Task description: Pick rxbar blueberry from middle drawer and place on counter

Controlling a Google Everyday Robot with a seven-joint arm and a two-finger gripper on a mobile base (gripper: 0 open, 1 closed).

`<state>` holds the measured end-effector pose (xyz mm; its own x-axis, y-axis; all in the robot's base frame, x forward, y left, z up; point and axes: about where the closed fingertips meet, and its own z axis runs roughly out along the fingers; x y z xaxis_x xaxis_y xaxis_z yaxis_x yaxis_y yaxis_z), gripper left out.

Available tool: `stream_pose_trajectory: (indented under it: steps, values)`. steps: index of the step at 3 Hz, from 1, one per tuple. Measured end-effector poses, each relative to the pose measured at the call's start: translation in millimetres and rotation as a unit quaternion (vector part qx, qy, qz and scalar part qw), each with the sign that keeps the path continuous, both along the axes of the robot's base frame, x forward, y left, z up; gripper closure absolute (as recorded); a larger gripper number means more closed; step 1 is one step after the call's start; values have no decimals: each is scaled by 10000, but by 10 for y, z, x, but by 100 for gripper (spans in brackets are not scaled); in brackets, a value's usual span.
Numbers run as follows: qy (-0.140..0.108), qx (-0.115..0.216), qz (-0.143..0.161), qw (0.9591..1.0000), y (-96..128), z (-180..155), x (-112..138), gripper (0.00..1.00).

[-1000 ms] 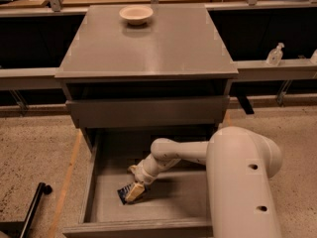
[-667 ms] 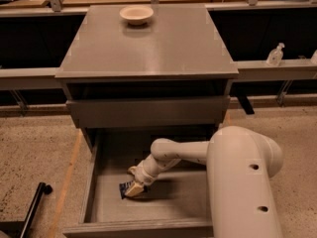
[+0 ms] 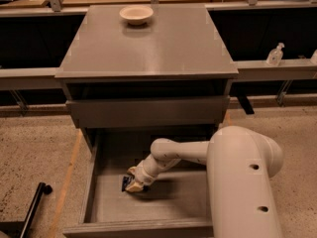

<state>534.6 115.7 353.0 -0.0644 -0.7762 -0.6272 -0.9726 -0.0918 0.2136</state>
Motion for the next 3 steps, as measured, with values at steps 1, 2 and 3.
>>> stream_pose_trajectory:
  steps: [1, 2, 3]
  values:
    - [0, 0, 0, 10000, 0, 18, 0, 100]
    - [0, 0, 0, 10000, 0, 18, 0, 100]
    - [-2, 1, -1, 10000, 0, 24, 1, 100]
